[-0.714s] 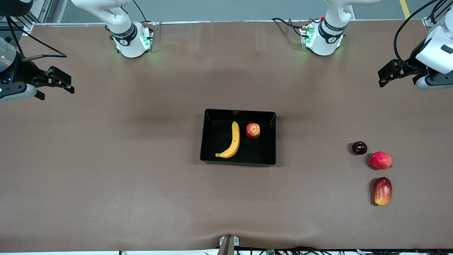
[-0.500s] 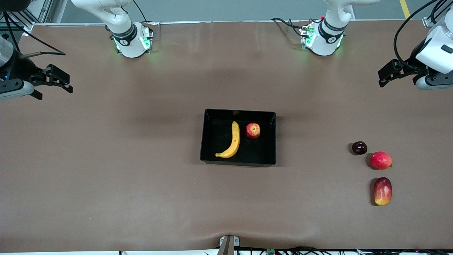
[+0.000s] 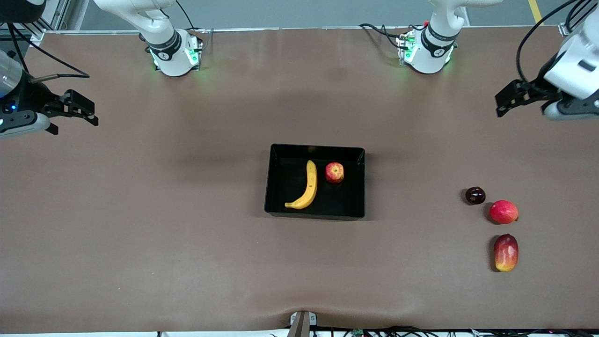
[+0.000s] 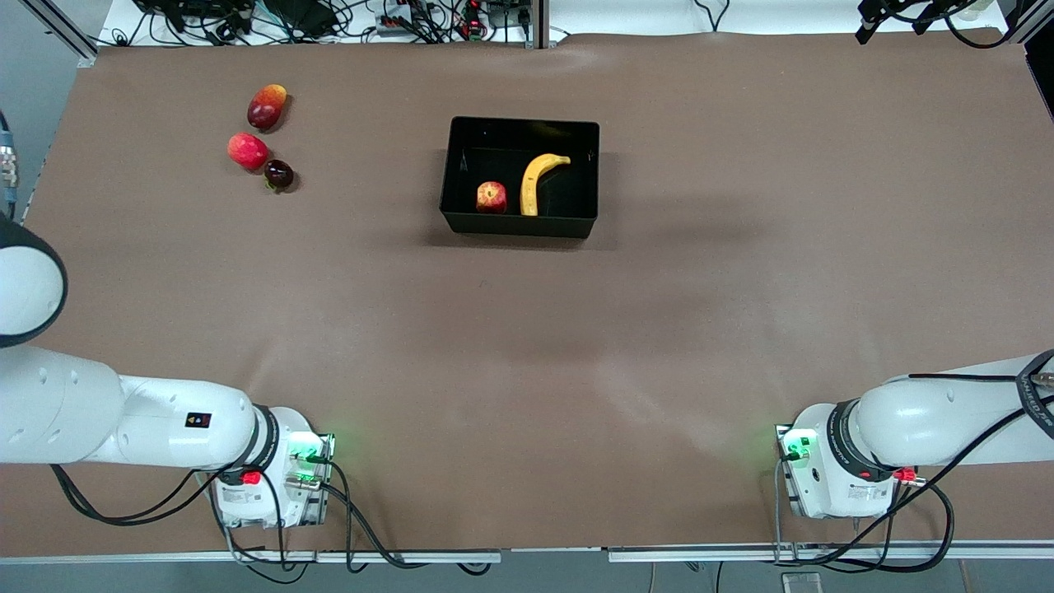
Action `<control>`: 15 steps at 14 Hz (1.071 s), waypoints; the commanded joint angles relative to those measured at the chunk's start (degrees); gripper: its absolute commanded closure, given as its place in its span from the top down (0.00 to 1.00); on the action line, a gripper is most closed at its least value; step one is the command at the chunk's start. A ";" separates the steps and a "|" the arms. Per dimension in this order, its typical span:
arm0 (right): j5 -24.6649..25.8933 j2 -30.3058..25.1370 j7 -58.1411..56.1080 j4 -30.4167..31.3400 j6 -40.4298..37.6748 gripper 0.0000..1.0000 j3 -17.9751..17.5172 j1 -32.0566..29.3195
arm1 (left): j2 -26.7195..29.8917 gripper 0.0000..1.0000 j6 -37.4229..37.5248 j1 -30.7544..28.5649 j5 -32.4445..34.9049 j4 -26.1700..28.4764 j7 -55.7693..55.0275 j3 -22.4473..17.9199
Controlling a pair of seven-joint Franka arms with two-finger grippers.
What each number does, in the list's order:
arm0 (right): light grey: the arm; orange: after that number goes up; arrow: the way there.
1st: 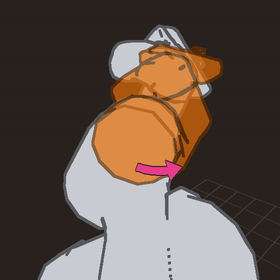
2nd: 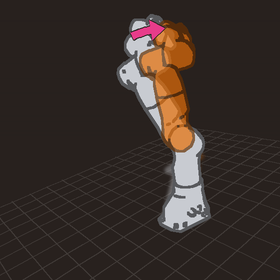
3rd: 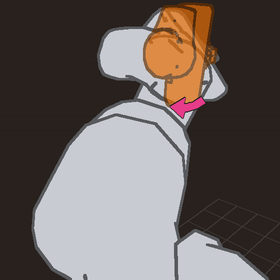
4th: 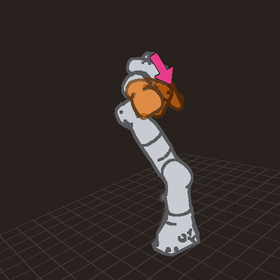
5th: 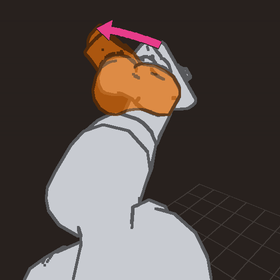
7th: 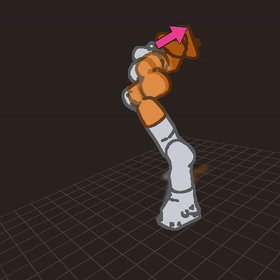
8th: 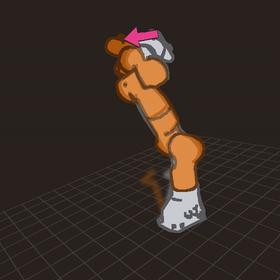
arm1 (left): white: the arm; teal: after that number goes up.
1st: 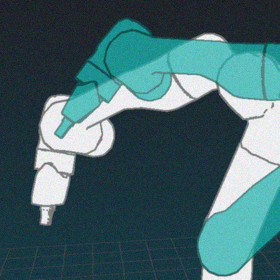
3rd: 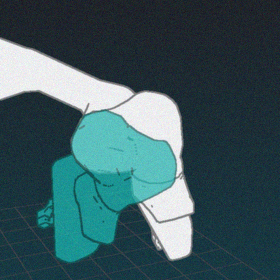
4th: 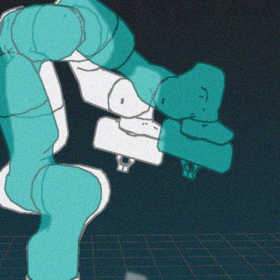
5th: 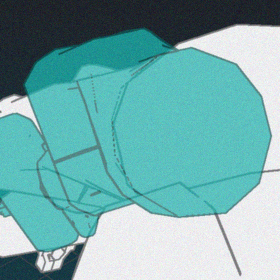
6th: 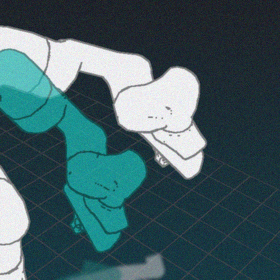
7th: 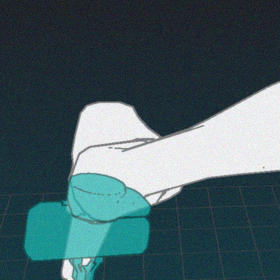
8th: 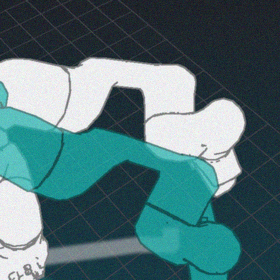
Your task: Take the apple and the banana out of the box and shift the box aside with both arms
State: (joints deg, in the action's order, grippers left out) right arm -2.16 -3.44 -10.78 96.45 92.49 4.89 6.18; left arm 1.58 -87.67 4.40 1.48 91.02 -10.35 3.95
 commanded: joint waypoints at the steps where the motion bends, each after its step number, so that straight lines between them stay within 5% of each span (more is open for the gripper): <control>1: 1.02 0.62 0.23 -1.44 -0.56 1.00 0.39 0.50 | -5.17 1.00 0.58 1.39 -3.06 -2.25 -7.99 2.89; 7: 1.02 0.98 0.23 -1.26 -1.95 1.00 0.48 0.41 | -17.47 1.00 -11.71 9.29 -2.45 -1.99 -30.41 8.79; 15: 1.02 1.33 0.41 -1.08 -0.55 1.00 0.48 0.32 | -32.15 1.00 -28.58 20.72 3.17 -1.46 -32.36 8.80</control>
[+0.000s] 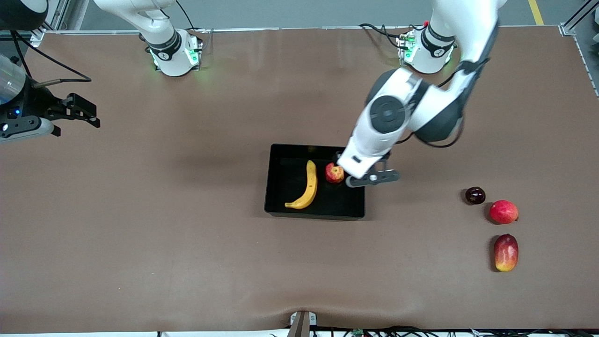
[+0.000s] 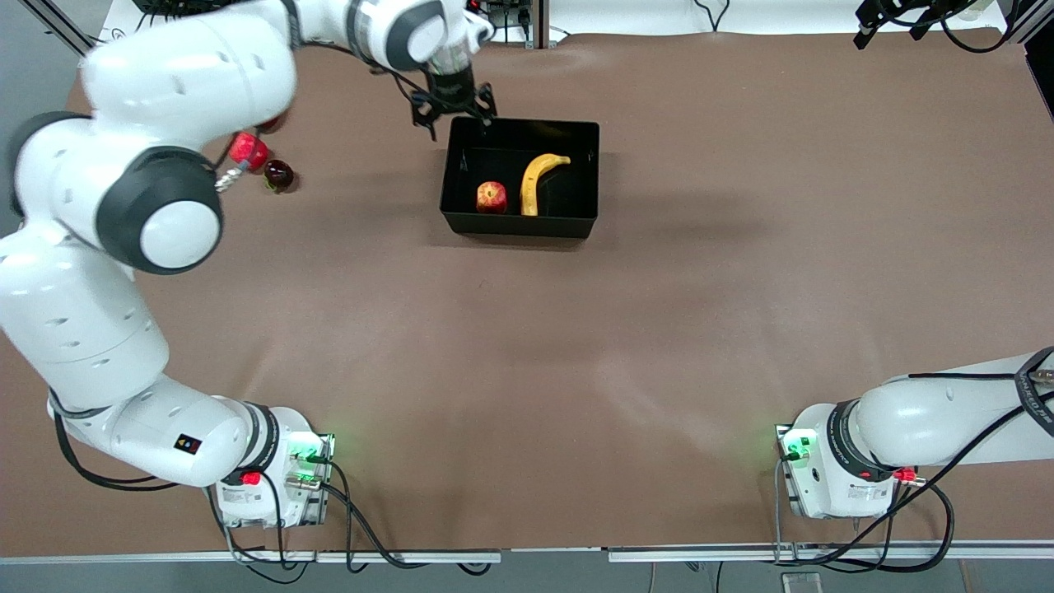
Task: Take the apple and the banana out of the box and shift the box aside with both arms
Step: 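Reach the left gripper into the black tray and grasp the apple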
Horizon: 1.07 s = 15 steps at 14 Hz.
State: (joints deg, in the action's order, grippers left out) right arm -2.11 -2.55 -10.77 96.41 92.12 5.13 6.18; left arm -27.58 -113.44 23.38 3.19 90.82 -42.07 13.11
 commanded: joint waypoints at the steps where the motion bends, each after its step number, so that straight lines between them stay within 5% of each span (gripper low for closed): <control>1: 0.97 0.44 0.40 -1.05 -0.19 1.00 0.23 0.49 | -4.49 1.00 -4.58 2.71 1.65 -1.35 -0.65 -0.46; 12: 0.80 1.05 0.48 -1.05 1.04 1.00 0.23 0.67 | -13.21 1.00 -8.99 4.83 6.04 -0.39 -3.98 -0.28; 13: 0.80 1.14 0.48 -1.05 1.13 1.00 0.14 0.76 | -13.12 0.98 -8.91 4.83 6.04 0.14 -3.99 -0.28; 15: 0.80 1.06 0.48 -1.05 0.96 1.00 0.14 0.93 | -13.03 0.67 -8.82 4.75 6.04 0.41 -3.81 -0.28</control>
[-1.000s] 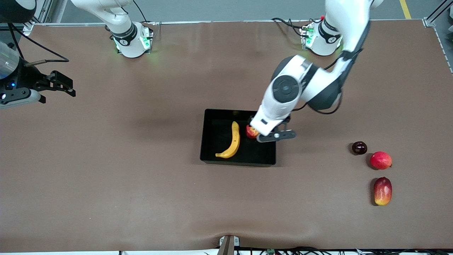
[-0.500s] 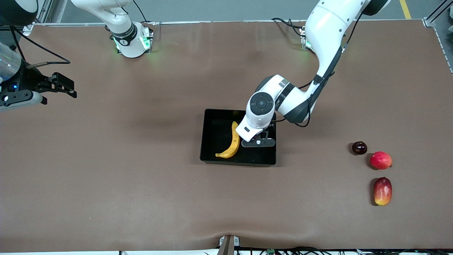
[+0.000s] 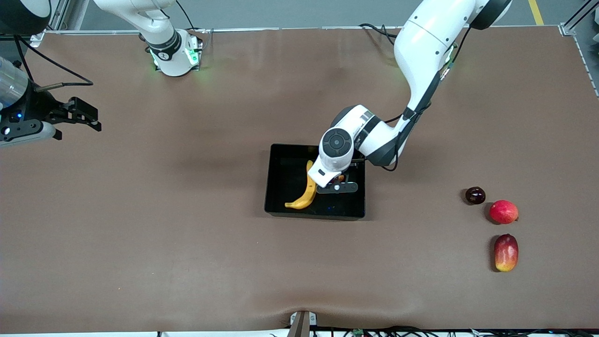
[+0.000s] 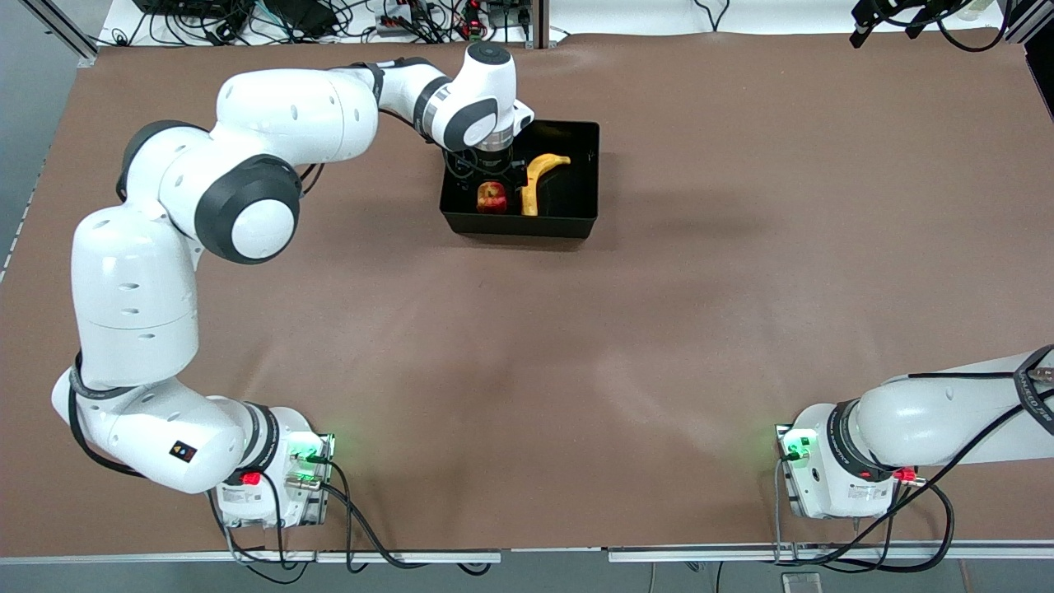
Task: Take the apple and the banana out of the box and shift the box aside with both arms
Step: 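Reach the left gripper into the black tray and grasp the apple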
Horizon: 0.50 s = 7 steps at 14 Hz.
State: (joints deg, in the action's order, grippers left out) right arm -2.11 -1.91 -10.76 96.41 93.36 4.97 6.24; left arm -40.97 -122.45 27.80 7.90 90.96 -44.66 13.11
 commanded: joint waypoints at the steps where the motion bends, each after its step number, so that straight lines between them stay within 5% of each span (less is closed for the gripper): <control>1: 0.80 0.50 0.47 -1.04 -0.28 1.00 0.39 0.71 | 0.63 0.46 0.54 -0.02 1.32 0.18 -1.04 -0.27; 3: 0.80 0.42 0.47 -1.13 -0.80 1.00 0.31 0.62 | 0.89 0.03 0.63 -0.55 1.41 -0.17 -0.96 -0.36; 7: 0.36 0.51 0.47 -1.04 -0.98 1.00 0.48 0.18 | 5.62 0.00 3.53 -2.30 1.85 -0.70 1.49 -0.89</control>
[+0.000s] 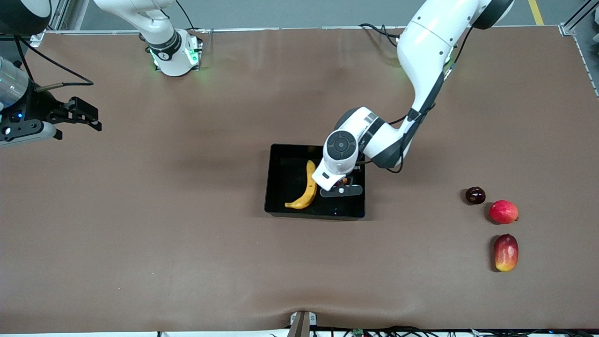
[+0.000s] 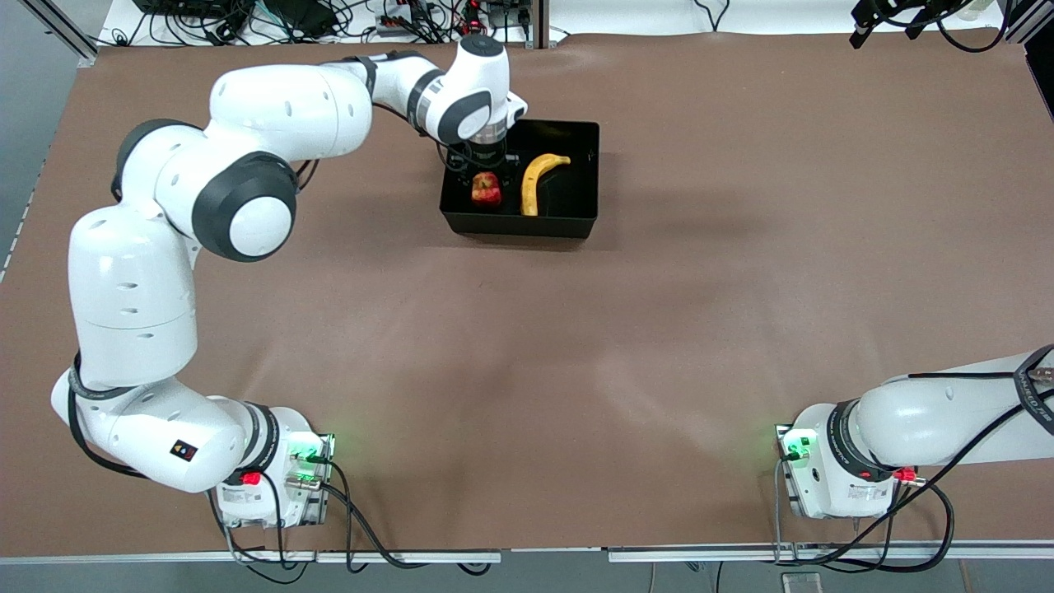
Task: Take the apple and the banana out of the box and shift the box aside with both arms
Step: 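Lift the apple and carry it with the left gripper toward the mango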
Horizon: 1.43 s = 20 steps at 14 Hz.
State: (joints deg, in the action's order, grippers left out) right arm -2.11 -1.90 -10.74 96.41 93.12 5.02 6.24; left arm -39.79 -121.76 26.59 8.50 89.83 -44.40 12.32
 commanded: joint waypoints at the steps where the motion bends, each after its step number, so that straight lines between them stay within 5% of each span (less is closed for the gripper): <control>1: 0.18 0.58 0.46 -1.13 -0.75 1.00 0.43 0.18 | 5.94 0.00 2.93 -1.36 1.25 0.44 3.24 -0.10; 6: 0.18 1.46 0.46 -1.05 -0.05 1.00 0.43 0.61 | 14.99 0.00 3.11 -5.66 1.78 -0.17 13.43 -0.45; 11: 0.18 2.16 0.46 -1.13 0.04 1.00 0.43 0.88 | 18.69 0.00 5.29 -17.52 0.99 -0.71 25.30 0.16; 20: 0.27 2.16 0.37 -1.22 -0.05 1.00 0.43 0.62 | 14.93 0.00 7.25 -30.36 1.51 -0.44 30.16 -0.01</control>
State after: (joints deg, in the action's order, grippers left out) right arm -2.12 -0.13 -10.73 96.35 93.50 5.11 6.26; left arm -23.66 -113.53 -1.91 9.31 89.80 -14.63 11.71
